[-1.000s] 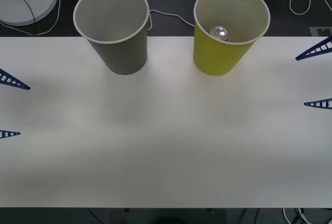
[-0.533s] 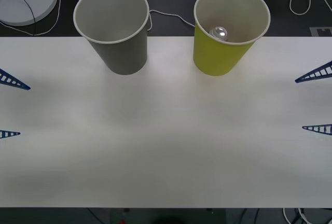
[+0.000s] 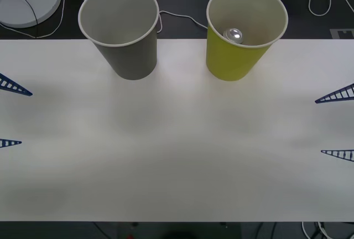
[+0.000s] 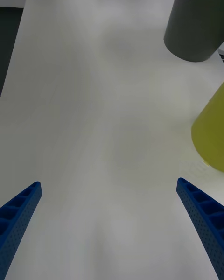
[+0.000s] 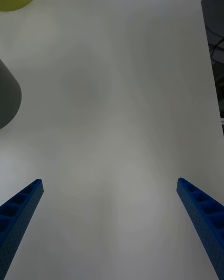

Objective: Put the can into the green bin and the plastic bottle into the gray bin

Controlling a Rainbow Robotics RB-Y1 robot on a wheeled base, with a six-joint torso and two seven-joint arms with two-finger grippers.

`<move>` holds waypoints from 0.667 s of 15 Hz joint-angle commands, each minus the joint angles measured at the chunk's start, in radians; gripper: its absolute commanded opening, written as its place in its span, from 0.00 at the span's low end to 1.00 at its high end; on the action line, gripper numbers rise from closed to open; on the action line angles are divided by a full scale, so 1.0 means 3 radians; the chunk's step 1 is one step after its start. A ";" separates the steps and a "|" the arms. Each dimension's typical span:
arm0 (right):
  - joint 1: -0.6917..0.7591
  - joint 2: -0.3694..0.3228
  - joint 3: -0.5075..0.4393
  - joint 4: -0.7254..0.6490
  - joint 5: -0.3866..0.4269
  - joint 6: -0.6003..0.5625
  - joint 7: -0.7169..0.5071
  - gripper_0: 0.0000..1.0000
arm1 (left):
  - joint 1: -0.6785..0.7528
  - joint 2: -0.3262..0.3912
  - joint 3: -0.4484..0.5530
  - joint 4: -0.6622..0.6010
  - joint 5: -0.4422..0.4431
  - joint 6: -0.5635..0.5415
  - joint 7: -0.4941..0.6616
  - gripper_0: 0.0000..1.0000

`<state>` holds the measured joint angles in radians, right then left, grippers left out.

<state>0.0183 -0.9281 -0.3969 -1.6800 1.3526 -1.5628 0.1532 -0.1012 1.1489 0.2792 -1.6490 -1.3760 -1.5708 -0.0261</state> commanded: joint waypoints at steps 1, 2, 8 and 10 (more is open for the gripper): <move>0.0011 0.0046 0.0004 0.0001 0.0088 0.0009 -0.0025 1.00 | 0.0000 0.0000 0.0000 0.0000 0.0000 0.0000 0.0000 1.00; 0.0011 0.0067 0.0004 0.0001 0.0114 0.0009 -0.0025 1.00 | 0.0000 0.0000 0.0000 0.0000 0.0000 0.0000 0.0000 1.00; 0.0000 0.0118 0.0004 0.0001 0.0129 0.0024 -0.0045 1.00 | 0.0000 0.0000 0.0000 0.0000 0.0000 0.0000 0.0000 1.00; 0.0000 0.0118 0.0004 0.0001 0.0129 0.0029 -0.0045 1.00 | 0.0000 0.0000 0.0000 0.0000 0.0000 0.0000 0.0000 1.00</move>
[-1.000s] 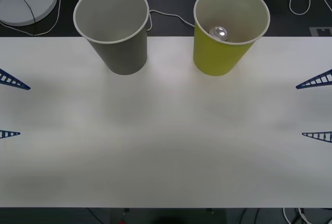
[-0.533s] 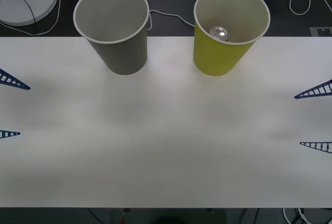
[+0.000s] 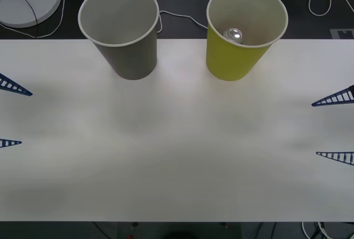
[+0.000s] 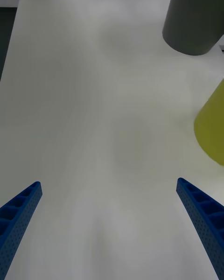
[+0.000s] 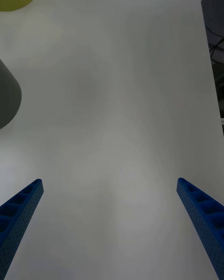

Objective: Put the can into the green bin and the plastic bottle into the gray bin

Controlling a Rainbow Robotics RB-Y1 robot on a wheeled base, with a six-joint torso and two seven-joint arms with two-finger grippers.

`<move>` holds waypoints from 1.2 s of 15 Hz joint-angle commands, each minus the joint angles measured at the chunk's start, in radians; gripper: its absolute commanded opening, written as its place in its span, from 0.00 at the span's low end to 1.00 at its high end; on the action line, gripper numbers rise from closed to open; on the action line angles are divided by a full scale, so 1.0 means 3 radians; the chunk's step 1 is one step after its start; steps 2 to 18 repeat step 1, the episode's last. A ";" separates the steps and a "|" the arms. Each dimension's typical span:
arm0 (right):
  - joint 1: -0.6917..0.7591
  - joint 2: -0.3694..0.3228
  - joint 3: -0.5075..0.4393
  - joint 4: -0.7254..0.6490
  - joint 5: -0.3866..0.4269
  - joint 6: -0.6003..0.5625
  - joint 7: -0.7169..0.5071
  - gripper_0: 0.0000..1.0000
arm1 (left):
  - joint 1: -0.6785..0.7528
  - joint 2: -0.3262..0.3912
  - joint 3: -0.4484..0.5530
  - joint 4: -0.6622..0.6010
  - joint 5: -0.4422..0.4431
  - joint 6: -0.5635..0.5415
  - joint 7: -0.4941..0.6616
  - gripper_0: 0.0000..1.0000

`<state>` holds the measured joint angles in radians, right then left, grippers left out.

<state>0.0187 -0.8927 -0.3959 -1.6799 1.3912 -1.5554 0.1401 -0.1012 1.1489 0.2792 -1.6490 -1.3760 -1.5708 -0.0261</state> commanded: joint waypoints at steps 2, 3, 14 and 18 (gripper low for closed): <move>-0.0001 0.0000 0.0000 0.0001 0.0001 0.0005 -0.0002 1.00 | 0.0000 0.0000 0.0000 0.0000 0.0000 0.0000 0.0000 1.00; -0.0001 0.0000 0.0000 0.0001 0.0001 0.0005 -0.0002 1.00 | 0.0000 0.0000 0.0000 0.0000 0.0000 0.0000 0.0000 1.00; -0.0001 0.0000 0.0000 0.0001 0.0001 0.0005 -0.0002 1.00 | 0.0000 0.0000 0.0000 0.0000 0.0000 0.0000 0.0000 1.00; -0.0001 0.0000 0.0000 0.0001 0.0001 0.0005 -0.0002 1.00 | 0.0000 0.0000 0.0000 0.0000 0.0000 0.0000 0.0000 1.00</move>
